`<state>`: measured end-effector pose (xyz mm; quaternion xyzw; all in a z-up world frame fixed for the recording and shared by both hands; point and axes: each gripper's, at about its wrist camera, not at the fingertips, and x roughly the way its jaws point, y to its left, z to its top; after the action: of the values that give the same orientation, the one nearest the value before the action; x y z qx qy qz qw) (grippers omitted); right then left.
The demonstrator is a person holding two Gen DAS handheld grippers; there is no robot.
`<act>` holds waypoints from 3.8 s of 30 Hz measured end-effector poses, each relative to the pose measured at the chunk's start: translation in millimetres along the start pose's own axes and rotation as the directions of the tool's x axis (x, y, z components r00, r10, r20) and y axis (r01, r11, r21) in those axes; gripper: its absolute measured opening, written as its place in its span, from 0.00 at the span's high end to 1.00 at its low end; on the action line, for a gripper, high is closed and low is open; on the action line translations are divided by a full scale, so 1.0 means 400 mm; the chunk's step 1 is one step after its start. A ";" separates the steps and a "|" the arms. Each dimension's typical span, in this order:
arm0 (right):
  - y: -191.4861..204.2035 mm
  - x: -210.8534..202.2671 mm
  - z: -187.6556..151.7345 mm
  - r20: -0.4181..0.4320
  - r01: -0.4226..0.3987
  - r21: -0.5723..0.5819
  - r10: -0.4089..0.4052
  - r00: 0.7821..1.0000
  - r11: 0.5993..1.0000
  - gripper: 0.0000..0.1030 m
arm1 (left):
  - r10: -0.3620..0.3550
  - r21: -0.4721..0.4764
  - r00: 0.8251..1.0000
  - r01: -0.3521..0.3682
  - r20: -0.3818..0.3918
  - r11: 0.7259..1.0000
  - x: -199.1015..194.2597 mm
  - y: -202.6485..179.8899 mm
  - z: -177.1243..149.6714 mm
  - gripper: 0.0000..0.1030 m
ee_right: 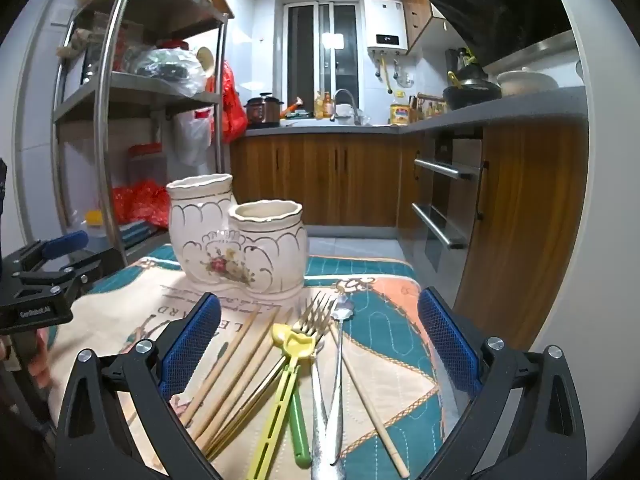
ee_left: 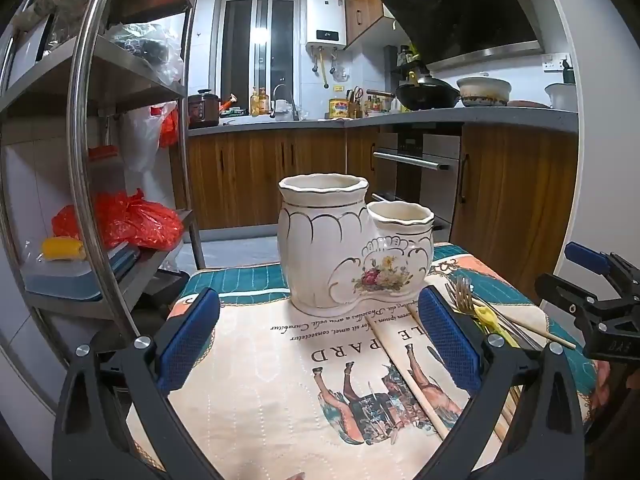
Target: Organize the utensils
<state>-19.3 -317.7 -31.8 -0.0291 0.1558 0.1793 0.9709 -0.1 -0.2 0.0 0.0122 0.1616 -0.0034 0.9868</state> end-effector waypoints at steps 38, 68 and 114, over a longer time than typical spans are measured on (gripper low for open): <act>0.001 0.004 -0.002 -0.008 -0.015 0.026 0.015 1.000 1.000 0.05 | -0.004 0.009 1.000 0.004 -0.004 1.000 -0.003 -0.011 -0.002 0.05; -0.001 0.006 0.000 -0.010 -0.016 0.028 0.016 1.000 0.999 0.05 | -0.005 0.009 1.000 0.005 -0.004 1.000 -0.006 -0.012 0.002 0.05; -0.027 0.082 0.000 -0.310 -0.043 -0.077 0.017 0.951 0.996 0.05 | -0.154 0.136 0.915 0.218 -0.373 0.966 0.102 -0.050 0.041 0.05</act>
<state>13.5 -316.6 -41.9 -0.0947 0.2984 0.1938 0.9298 43.7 -20.8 2.1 0.0838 0.3390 -0.1093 0.9307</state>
